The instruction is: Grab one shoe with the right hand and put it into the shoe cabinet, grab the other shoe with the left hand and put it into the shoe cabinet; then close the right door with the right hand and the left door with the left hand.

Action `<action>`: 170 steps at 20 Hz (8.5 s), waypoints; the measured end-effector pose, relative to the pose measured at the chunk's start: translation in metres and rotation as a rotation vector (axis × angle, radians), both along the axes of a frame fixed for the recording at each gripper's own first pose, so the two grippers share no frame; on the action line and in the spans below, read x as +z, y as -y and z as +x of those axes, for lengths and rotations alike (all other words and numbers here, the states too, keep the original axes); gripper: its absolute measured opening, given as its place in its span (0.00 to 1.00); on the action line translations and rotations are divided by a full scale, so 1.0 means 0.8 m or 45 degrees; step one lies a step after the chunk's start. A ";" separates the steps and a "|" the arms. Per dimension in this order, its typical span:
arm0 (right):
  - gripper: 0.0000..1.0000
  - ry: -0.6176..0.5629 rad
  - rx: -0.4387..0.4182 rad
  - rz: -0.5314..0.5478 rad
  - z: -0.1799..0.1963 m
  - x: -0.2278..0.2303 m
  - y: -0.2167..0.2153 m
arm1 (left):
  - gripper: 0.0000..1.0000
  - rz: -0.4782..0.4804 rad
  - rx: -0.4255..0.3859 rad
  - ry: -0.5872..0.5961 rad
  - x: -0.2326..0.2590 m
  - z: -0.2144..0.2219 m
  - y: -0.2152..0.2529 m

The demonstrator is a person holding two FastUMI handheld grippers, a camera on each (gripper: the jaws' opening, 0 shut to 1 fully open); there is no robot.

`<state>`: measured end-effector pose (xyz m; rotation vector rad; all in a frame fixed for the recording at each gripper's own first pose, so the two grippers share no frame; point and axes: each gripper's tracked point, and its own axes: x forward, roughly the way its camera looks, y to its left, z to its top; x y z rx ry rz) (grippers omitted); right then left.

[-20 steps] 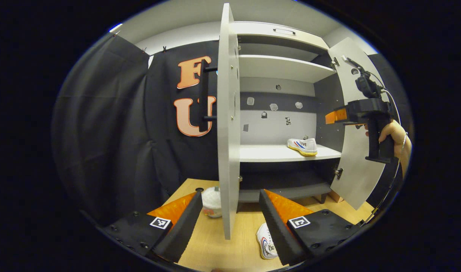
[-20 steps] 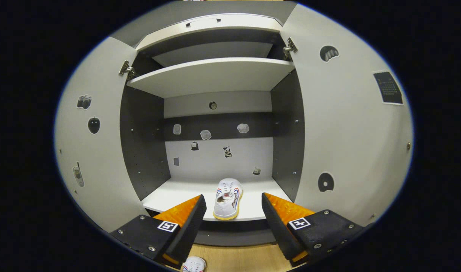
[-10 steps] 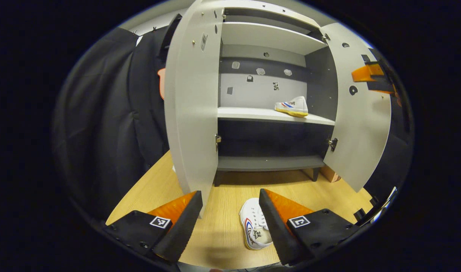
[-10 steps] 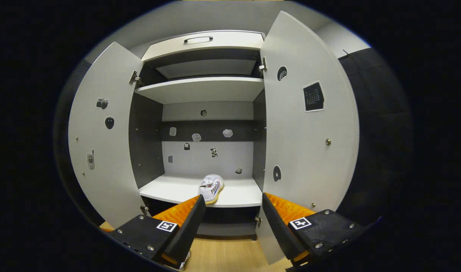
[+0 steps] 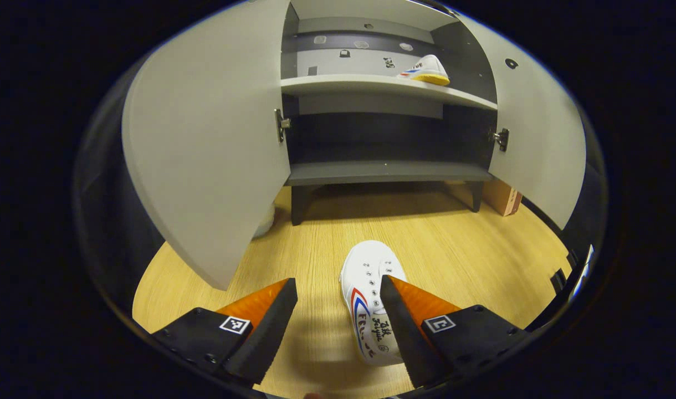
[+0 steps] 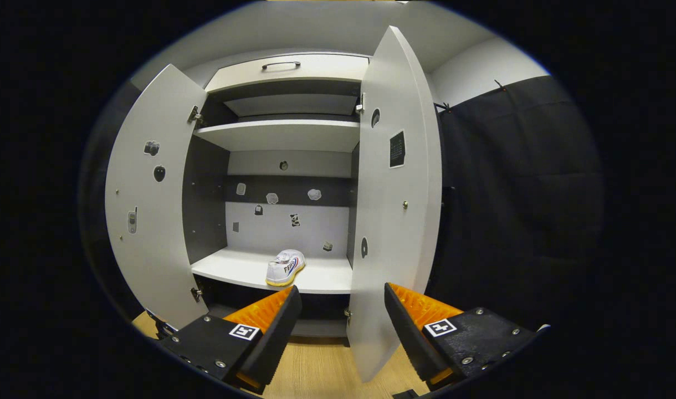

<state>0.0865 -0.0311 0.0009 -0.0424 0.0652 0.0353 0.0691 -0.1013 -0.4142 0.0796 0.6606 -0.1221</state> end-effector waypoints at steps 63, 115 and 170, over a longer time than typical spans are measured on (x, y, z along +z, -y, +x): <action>0.93 -0.022 0.163 0.108 -0.003 -0.026 -0.008 | 0.06 -0.267 -0.086 -0.065 0.374 0.274 0.036; 0.93 -0.118 -0.141 0.112 0.035 -0.065 0.208 | 0.98 -0.182 -0.012 0.732 0.633 0.224 -0.006; 0.91 -0.103 0.155 0.131 0.145 -0.090 -0.121 | 0.95 -0.133 0.240 0.734 0.583 0.027 -0.345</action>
